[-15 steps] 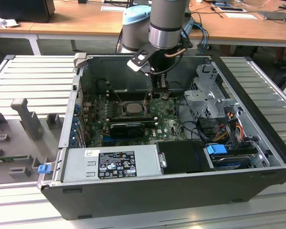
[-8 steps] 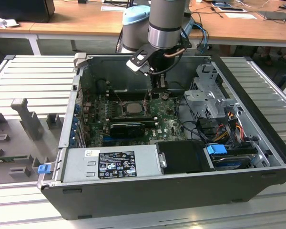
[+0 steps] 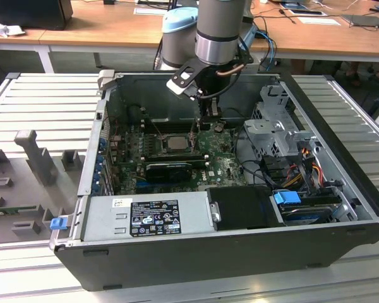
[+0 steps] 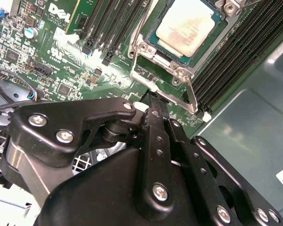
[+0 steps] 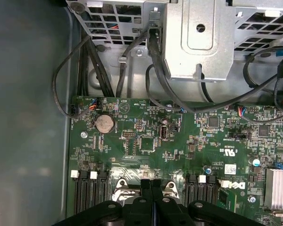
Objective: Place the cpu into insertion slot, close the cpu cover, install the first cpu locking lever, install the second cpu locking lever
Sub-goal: 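Close the cpu cover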
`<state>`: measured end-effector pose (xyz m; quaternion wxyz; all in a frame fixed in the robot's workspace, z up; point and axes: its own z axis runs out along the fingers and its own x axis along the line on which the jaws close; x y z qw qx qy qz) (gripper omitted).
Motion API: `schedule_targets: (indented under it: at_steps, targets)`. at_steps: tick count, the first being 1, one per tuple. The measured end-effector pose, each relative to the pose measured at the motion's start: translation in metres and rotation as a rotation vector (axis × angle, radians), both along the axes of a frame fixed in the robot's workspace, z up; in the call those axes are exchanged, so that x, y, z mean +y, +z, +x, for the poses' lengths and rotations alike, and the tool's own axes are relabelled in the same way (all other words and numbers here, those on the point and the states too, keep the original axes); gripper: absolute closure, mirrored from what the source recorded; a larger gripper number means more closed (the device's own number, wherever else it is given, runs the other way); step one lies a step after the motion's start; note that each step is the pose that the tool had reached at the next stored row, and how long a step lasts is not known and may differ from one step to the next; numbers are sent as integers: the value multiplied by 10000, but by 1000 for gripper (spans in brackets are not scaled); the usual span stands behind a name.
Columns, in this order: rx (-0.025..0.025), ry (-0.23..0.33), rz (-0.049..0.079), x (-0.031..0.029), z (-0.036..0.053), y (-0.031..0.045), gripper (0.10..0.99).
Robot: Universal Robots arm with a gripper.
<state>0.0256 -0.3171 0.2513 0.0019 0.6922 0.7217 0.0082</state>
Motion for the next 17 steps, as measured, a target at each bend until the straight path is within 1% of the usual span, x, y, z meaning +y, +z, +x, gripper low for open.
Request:
schedule_targets:
  at_steps: [17]
  targets:
    - [0, 0, 0, 0, -35, 0, 980]
